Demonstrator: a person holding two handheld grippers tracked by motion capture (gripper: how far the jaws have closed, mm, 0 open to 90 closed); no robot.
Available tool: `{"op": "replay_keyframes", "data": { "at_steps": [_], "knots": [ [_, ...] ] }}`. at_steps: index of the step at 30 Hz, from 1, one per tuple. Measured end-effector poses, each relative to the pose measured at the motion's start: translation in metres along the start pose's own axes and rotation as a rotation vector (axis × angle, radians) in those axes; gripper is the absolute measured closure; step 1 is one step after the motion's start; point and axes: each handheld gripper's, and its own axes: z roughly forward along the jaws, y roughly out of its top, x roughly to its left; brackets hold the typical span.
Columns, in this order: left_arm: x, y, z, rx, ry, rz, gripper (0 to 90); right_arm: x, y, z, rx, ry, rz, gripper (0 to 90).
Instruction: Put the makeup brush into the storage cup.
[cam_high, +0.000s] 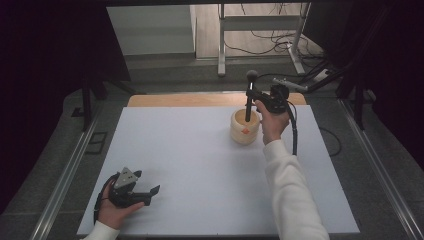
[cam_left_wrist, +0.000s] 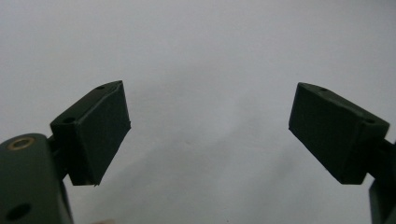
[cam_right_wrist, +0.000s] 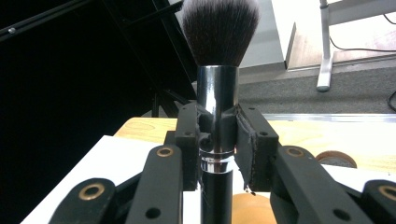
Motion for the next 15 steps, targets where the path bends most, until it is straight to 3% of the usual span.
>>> {"op": "replay_keyframes", "data": {
  "at_steps": [15],
  "knots": [
    [0.001,0.0,-0.001,-0.002,0.003,0.001,13.4,-0.008,-0.008,0.014,-0.007,-0.03,-0.008,71.7]
  ]
}}
